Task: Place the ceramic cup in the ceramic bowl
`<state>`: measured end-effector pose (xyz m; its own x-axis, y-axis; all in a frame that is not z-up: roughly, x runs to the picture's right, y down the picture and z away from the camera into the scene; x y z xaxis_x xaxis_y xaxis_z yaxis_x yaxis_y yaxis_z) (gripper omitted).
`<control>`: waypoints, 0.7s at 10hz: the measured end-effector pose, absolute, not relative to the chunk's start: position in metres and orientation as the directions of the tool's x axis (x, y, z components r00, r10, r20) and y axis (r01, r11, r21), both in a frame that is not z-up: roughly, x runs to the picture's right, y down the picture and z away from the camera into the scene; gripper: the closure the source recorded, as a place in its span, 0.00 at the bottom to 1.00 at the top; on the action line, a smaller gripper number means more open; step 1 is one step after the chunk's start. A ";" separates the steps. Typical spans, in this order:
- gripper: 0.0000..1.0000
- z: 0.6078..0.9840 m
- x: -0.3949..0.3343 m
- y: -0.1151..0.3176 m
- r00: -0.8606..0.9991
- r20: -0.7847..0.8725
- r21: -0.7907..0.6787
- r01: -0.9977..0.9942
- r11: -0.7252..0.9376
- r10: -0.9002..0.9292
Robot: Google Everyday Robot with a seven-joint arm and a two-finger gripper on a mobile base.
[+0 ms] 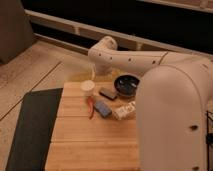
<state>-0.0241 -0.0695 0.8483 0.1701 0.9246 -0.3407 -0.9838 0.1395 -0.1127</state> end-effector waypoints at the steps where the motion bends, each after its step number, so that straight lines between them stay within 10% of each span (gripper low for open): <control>1: 0.35 0.860 -0.033 -0.070 0.171 -0.350 -0.134 -0.982 0.132 0.921; 7: 0.35 0.908 -0.051 -0.046 0.170 -0.449 -0.163 -0.981 0.107 0.877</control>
